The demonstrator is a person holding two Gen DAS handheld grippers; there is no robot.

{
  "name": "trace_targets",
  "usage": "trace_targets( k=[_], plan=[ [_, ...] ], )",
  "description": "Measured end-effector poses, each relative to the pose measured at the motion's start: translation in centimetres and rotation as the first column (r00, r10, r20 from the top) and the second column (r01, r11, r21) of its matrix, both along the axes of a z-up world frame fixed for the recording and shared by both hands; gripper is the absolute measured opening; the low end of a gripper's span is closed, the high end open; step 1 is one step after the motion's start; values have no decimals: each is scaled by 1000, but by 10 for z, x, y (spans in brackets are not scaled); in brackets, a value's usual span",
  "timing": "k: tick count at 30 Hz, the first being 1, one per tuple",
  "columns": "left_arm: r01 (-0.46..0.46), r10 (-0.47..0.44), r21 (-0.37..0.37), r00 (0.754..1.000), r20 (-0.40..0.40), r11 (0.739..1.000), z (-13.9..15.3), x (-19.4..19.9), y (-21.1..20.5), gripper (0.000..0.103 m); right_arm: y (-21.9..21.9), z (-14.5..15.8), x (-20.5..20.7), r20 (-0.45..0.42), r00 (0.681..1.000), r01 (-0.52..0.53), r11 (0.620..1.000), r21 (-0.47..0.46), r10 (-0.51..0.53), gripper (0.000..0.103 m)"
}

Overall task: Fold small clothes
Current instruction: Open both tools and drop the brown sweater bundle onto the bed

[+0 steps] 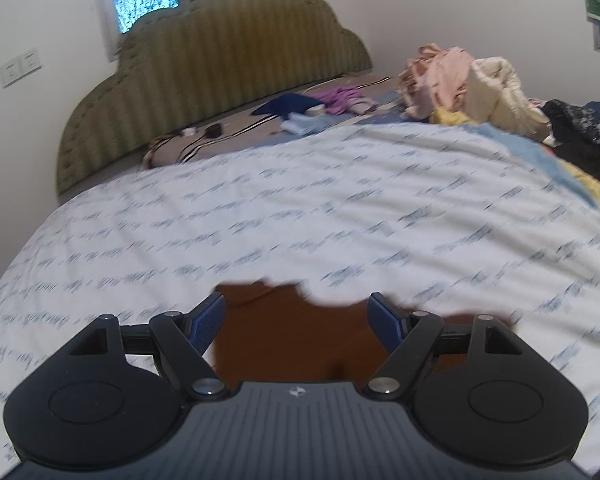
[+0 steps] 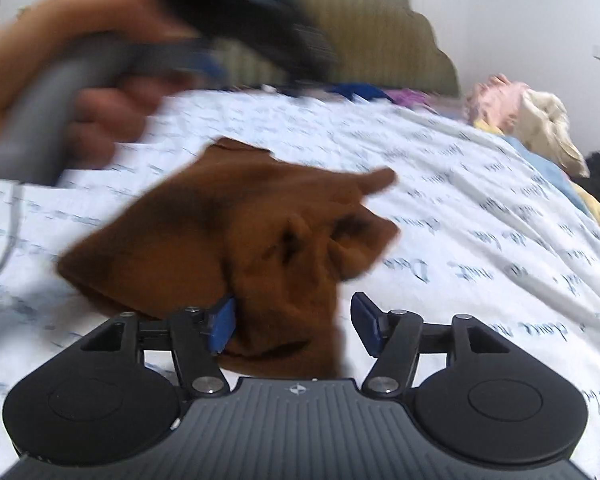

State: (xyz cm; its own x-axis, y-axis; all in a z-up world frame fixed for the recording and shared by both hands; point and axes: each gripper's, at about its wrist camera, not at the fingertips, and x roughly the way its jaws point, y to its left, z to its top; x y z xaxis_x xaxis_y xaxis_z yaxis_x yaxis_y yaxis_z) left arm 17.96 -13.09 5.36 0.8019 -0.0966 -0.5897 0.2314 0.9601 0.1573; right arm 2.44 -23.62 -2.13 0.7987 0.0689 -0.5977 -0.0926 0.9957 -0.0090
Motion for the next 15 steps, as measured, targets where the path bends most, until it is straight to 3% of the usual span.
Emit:
trace_targets(
  k=[3,7,10,13,15],
  plan=[
    [-26,27,18,1000,-2,999,-13,-13,28,78,-15,-2,-1,-38,999,31,998,63,-29,62],
    [-42,42,-17,998,-42,999,-28,-28,54,78,-15,13,-2,18,1000,8,996,93,-10,66],
    [-23,19,-45,996,-90,999,-41,-38,65,78,-10,8,10,-2,999,-32,995,91,32,73],
    [17,-25,-74,994,-105,997,-48,-48,77,80,-17,-4,22,-62,998,-3,996,87,8,73],
    [47,-58,-101,992,-109,994,-50,-53,86,84,-31,-4,24,-74,997,12,985,170,1,75]
  ],
)
